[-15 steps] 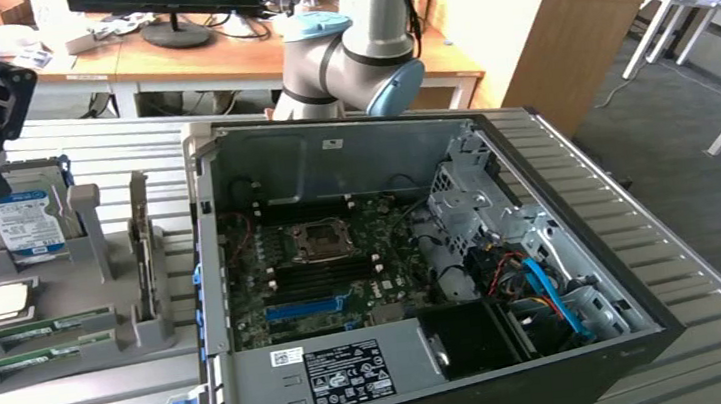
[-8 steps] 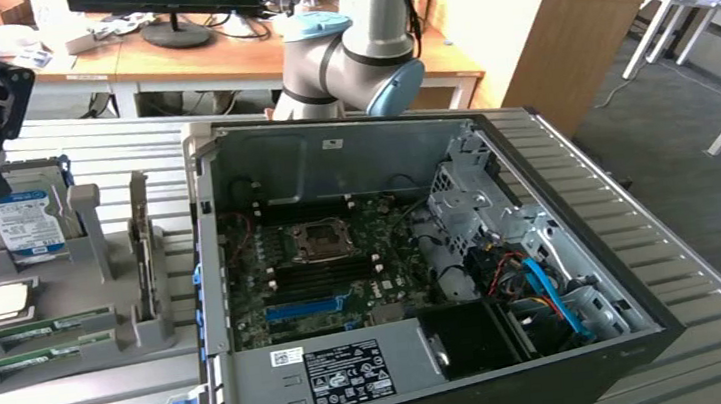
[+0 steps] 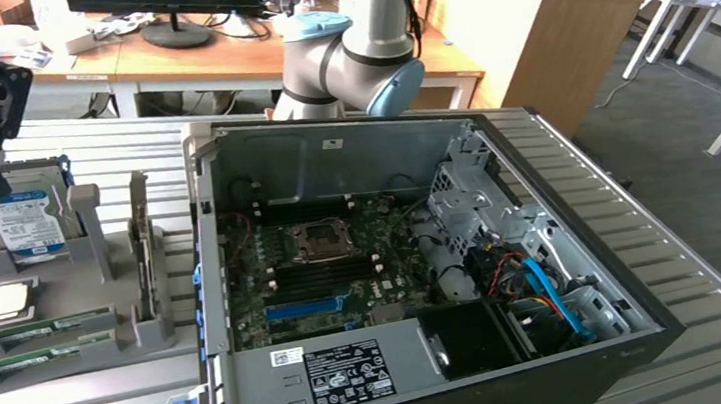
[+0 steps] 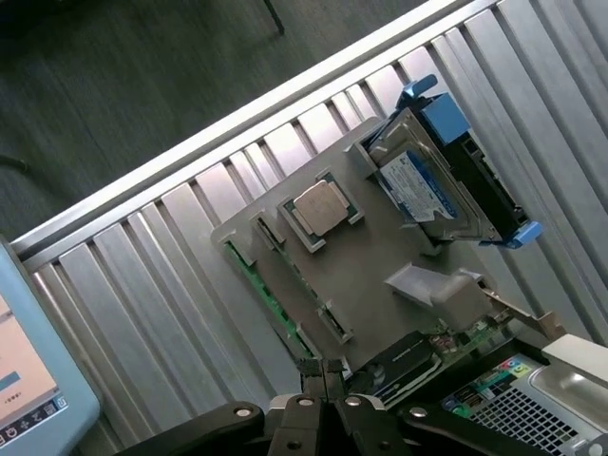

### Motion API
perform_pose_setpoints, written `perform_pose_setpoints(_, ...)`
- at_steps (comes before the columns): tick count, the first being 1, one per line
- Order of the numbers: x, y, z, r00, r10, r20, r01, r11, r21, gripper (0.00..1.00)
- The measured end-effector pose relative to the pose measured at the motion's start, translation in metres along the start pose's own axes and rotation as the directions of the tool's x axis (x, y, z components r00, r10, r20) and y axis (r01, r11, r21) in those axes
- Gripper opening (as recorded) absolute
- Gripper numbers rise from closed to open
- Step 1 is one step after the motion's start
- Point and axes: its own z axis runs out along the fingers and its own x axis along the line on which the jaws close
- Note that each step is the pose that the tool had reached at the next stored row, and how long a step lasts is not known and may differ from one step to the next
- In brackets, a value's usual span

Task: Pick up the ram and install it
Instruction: 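Pick up the ram and move it above insertion slot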

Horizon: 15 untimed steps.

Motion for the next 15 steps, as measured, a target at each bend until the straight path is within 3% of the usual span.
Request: perform_pose_setpoints(15,0.0001,0.0,0.0,0.9969,-0.079,-0.0015,0.079,0.9969,-0.0015,0.1)
